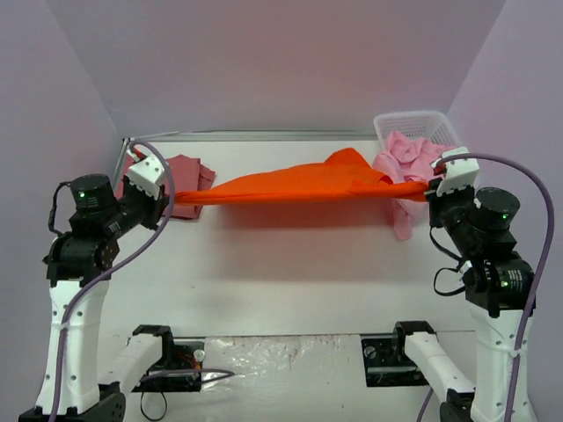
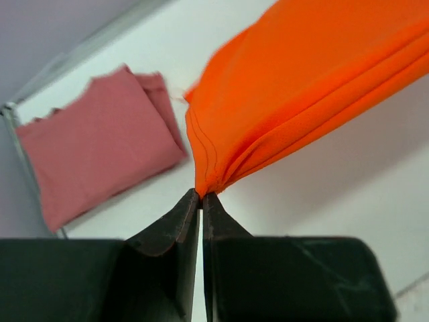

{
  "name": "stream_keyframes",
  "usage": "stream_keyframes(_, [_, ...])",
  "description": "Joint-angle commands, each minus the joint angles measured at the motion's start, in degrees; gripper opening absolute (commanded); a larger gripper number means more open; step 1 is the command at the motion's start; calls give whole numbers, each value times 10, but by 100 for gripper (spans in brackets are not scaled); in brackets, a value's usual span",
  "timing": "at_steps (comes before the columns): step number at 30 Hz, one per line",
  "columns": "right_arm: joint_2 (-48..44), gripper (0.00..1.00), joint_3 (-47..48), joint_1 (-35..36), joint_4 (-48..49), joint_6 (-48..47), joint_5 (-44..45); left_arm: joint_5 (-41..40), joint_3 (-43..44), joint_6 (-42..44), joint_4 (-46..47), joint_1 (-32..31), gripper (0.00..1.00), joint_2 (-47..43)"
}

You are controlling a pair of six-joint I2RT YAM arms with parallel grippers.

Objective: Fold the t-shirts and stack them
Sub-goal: Flatten out the tshirt

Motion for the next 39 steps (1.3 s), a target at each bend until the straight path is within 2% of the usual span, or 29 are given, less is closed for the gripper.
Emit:
stream_keyframes(1, [-35,0,-56,-5,-69,-8,-11,68,-69,94,-64,6,4,-11])
stream_keyframes(2, [-53,2,-63,-5,-90,-26,-21,99,-78,130,-101,5,7,-27])
stream_keyframes(3, [-58,33,-62,-6,-141,-40,-53,117,-86,159,-123,6,14,-34])
stream_keyframes(4, [-62,54,-58,-5,-164,-57,-64,133,-92,187,-175,5,18,-45])
stream_keyframes(5, [-59,63,-54,-8,-180,-62,-70,151,-89,234,-202,4,22,-47])
stream_keyframes(7, [-55,68,-53,-9,-184,-68,-72,164,-79,279,-250,4,27,-50])
stream_keyframes(9, [-44,78,-46,-9,-167,-68,-65,168,-54,314,-290,4,30,-45])
stream_keyframes(12, [13,77,-15,-9,-145,-65,-50,199,-10,344,-334,3,38,-7])
stream_keyframes(14, [41,75,-2,-9,-118,-64,-54,208,-6,323,-309,3,39,10])
stream_keyframes(15, [55,72,-1,-9,-107,-59,-55,206,-13,302,-281,3,41,18])
stream_keyframes(16, [86,71,0,-9,-97,-58,-63,204,-20,282,-214,3,42,37])
stream_keyframes(17, [103,70,-4,-9,-78,-58,-66,197,-45,210,-163,3,43,46])
stream_keyframes(19, [152,65,-8,-9,-64,-57,-80,174,-72,145,-37,1,45,86])
stream_keyframes(20, [169,62,-11,-9,-50,-58,-95,170,-81,102,-6,0,46,105])
stream_keyframes(21, [204,51,-14,-9,-44,-59,-102,167,-84,89,13,-5,46,128])
stream_keyframes(23, [241,40,-14,-9,-23,-63,-116,155,-73,61,55,-12,45,204])
stream_keyframes(24, [278,14,-9,-9,-17,-64,-115,146,-64,50,67,-19,41,254])
stream_keyframes(25, [298,2,-5,-8,-4,-64,-112,121,-42,21,94,-22,39,279])
stream_keyframes(29, [405,0,35,-5,11,-71,-95,62,12,-54,170,-31,23,378])
stream_keyframes(30, [446,0,46,-3,13,-72,-89,55,27,-65,178,-33,18,418])
stream_keyframes(31, [465,0,64,0,13,-73,-85,48,63,-72,181,-40,8,441])
stream_keyframes(32, [484,0,73,3,16,-73,-82,29,82,-83,176,-44,5,462])
stream_keyframes(36, [581,0,109,21,22,-71,-72,-4,164,-96,150,-62,2,570])
stream_keyframes(39, [630,0,129,31,25,-71,-61,-11,190,-105,157,-71,2,606])
